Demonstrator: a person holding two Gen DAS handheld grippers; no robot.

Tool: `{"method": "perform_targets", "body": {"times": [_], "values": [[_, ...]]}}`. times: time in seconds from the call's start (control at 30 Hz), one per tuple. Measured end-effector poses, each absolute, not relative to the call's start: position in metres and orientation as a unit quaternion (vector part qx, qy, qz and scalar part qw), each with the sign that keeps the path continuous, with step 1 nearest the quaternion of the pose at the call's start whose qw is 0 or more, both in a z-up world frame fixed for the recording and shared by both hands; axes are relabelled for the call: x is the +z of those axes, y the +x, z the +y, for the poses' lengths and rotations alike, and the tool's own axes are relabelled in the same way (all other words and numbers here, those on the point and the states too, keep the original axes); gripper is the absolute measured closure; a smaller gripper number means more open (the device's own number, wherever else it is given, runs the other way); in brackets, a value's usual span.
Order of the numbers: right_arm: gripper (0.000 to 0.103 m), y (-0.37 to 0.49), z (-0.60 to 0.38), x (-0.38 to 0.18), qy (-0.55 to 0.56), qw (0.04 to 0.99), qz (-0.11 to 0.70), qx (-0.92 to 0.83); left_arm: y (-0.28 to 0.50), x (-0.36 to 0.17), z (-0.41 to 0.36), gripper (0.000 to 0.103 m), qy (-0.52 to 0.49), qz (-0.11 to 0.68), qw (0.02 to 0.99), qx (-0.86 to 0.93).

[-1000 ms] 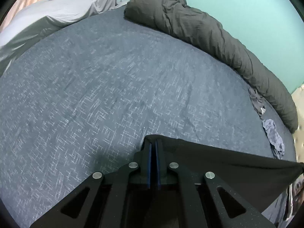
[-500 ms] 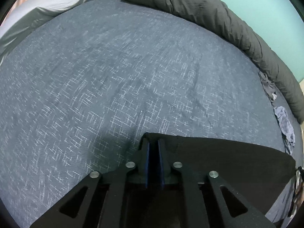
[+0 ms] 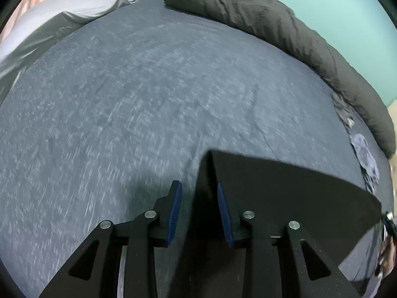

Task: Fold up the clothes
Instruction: 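Open both tools and release the black garment flat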

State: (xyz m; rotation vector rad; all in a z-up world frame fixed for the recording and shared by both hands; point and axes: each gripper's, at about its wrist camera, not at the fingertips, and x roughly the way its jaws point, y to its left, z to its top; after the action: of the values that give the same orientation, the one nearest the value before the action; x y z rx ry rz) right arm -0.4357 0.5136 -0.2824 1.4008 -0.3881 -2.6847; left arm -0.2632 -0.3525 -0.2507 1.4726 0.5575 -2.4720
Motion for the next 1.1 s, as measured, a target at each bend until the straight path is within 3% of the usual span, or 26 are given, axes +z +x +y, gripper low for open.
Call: {"method": "perform_targets", "body": {"times": [0.07,0.47,0.67,1.03,1.1], "values": [[0.049,-0.423,0.508,-0.279,0.464,0.059,-0.133,-0.874,-0.250,-0.248,-0.347,0.059,0.506,0.188,0.095,-0.836],[0.039,-0.300,0.506,-0.255,0.471,0.134,-0.165,-0.856,-0.129,-0.242,-0.326,0.058,0.505,0.234,0.078,-0.827],[0.037,-0.235,0.529,-0.260,0.493,0.127,-0.150,-0.847,-0.080,-0.262,-0.314,0.049,0.514,0.266,0.066,-0.813],[0.032,-0.149,0.575,-0.274,0.515,0.093,-0.172,-0.835,-0.021,-0.281,-0.295,0.042,0.517,0.301,0.050,-0.800],[0.032,-0.139,0.581,-0.276,0.515,0.090,-0.176,-0.834,-0.016,-0.284,-0.292,0.034,0.515,0.312,0.046,-0.797]]}}
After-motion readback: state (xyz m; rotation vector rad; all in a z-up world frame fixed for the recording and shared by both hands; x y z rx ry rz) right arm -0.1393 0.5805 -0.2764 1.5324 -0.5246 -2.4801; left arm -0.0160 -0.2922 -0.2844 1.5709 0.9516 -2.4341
